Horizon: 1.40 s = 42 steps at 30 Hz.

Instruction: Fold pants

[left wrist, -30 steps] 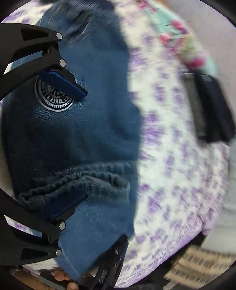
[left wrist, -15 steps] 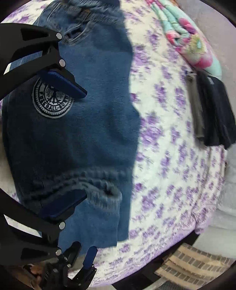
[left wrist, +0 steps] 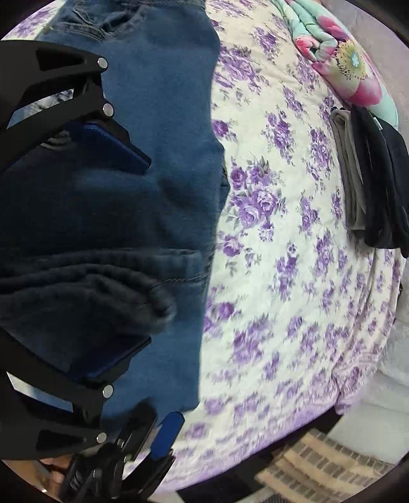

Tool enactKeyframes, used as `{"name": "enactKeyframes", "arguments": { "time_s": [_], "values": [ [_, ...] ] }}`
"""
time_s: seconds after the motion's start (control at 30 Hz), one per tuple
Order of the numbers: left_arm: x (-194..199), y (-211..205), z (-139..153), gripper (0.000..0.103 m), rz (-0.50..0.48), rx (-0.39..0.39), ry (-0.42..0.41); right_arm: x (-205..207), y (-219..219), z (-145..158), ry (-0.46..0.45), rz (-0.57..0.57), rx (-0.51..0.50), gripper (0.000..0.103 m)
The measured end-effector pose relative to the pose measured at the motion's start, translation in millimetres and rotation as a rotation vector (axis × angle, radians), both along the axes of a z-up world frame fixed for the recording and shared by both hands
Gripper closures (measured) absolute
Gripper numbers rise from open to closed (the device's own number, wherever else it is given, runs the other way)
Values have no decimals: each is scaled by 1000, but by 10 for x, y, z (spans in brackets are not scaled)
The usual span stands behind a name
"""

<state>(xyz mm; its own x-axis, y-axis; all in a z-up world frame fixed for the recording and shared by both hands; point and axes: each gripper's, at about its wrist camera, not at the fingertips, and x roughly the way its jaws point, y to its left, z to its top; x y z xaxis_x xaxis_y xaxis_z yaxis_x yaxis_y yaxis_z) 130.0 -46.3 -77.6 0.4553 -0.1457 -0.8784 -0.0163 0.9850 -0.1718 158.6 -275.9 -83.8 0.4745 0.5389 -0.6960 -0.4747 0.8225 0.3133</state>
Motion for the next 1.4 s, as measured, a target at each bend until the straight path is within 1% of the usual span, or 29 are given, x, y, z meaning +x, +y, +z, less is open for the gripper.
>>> {"name": "enactKeyframes", "arguments": {
  "time_s": [0.03,0.1,0.13,0.17,0.2,0.23,0.27,0.3,0.33,0.37,0.43,0.47,0.57,0.6,0.67,0.7,0.77,0.83,0.87,0.9,0.97,1.1,1.17,1.2,1.23,1.27,1.3,1.37,1.4],
  "values": [
    [-90,69,88,5,-1,-23,-28,-79,-68,49,-18,-13,8,39],
    [-282,266,245,5,-9,-57,-85,-292,-181,141,-80,-14,9,32],
    [-378,395,299,5,10,-66,-103,-385,-202,137,-87,-1,9,27],
    [-460,537,349,5,44,-72,-116,-432,-183,96,-72,21,-1,27],
    [-581,765,404,5,105,-77,-129,-455,-85,-77,-10,69,-61,27],
    [-687,963,453,5,162,-79,-143,-466,13,-244,21,93,-141,26],
    [-803,1165,509,5,225,-73,-159,-529,113,-334,-38,98,-219,23],
    [-882,1291,557,5,265,-67,-170,-566,154,-313,-64,98,-239,22],
    [-989,1436,611,5,304,-62,-184,-560,171,-280,-59,97,-247,21],
    [-1126,1578,662,5,343,-56,-198,-537,150,-228,-44,97,-227,21],
    [-1292,1761,712,5,386,-51,-206,-475,41,-110,-7,95,-157,21],
    [-1368,1866,726,5,419,-50,-206,-459,-48,4,-20,82,-116,21],
    [-1471,2134,655,5,490,-64,-174,-419,-276,195,-77,2,-44,18],
    [-1468,2232,574,5,527,-84,-138,-373,-386,231,-90,-69,-25,16],
    [-1379,2321,384,5,561,-125,-68,-304,-563,236,-84,-181,12,14],
    [-1331,2341,309,5,567,-135,-40,-249,-659,203,-53,-232,41,14],
    [-1249,2382,125,6,593,-146,13,-193,-751,128,-3,-259,82,14],
    [-1186,2395,12,6,605,-160,45,-189,-759,84,-2,-255,87,14],
    [-1163,2402,-4,7,616,-152,44,-199,-746,64,-11,-251,79,14],
    [-1130,2403,4,8,620,-135,34,-202,-732,46,-13,-243,77,14],
    [-1028,2410,2,21,604,-111,36,-185,-715,15,-5,-228,86,14],
    [-817,2420,-38,33,569,-74,26,-139,-680,-33,7,-223,121,14],
    [-835,2309,85,62,548,-67,-4,-127,-652,-29,8,-209,147,14],
    [-872,2225,186,66,537,-39,-26,-131,-638,-19,4,-202,156,14],
    [-887,2125,296,69,516,-8,-46,-138,-626,-1,-2,-192,164,14],
    [-911,1965,482,69,472,41,-80,-150,-616,18,-11,-181,171,14],
    [-924,1850,618,69,441,66,-110,-164,-607,46,-22,-168,176,14],
    [-973,1497,994,69,347,128,-203,-191,-618,94,-40,-158,190,14],
    [-971,1353,1118,68,309,153,-236,-198,-640,110,-43,-158,198,14]
  ]
}}
